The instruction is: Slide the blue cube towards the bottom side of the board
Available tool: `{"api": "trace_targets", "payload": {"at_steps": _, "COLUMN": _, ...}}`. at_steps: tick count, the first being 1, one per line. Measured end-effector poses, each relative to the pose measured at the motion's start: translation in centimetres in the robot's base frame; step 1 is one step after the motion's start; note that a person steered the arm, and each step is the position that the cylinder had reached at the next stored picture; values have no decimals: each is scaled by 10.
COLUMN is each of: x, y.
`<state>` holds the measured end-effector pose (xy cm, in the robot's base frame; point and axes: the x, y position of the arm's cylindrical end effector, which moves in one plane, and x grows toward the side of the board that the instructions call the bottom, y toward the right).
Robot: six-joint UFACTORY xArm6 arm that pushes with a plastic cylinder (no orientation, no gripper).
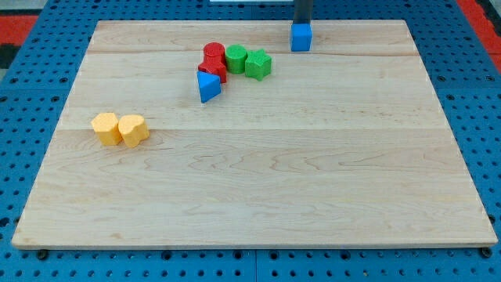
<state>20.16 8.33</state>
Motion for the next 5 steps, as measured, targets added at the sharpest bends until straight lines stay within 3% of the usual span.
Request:
{"api": "trace_targets", "payload": {"at_steps": 2, "x": 37, "y": -2}}
{"api": "trace_targets", "payload": {"at_steps": 3, "x": 23, "y": -2}}
{"api": "trace_targets", "payload": {"at_steps": 5, "x": 55, "y": -2}}
